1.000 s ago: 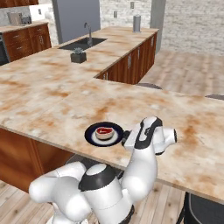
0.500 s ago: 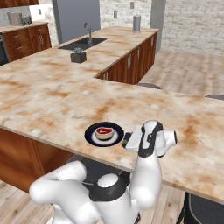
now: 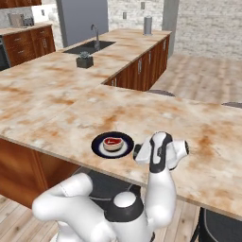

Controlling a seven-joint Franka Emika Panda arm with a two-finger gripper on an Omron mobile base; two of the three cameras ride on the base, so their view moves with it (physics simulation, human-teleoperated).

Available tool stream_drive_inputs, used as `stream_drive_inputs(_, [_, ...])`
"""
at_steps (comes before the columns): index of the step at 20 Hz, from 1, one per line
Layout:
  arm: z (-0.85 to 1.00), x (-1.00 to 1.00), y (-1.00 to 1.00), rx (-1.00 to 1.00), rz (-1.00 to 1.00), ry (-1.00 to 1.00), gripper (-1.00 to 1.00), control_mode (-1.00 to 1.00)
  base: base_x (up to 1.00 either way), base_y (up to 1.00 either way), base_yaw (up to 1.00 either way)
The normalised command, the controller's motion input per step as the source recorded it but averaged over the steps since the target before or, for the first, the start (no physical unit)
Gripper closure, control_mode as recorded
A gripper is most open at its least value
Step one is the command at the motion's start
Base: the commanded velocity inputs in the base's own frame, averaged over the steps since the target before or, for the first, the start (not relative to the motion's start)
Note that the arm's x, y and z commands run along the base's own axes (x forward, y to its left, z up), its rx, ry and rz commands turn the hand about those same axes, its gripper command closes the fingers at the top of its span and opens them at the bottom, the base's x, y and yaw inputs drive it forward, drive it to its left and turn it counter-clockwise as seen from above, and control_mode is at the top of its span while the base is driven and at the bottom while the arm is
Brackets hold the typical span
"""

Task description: Retrieve the shaker from the cabinet and place it next the steak on a plate on the dining table.

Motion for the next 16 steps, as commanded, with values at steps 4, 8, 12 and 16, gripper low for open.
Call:
stream_drive_inputs(4, [-0.11, 0.41, 0.0, -0.01, 0.0, 0.0, 1.0, -1.0, 0.0, 0.0, 0.0])
stream_drive_inputs(8, [-0.14, 0.42, 0.0, -0.02, 0.0, 0.0, 1.0, -1.0, 0.0, 0.0, 0.0])
stream_drive_inputs(12, [-0.25, 0.36, -0.09, -0.03, 0.0, 0.0, 1.0, -1.0, 0.0, 0.0, 0.0])
stream_drive_inputs(16, [-0.31, 0.3, -0.04, -0.04, 0.0, 0.0, 1.0, -1.0, 0.0, 0.0, 0.0])
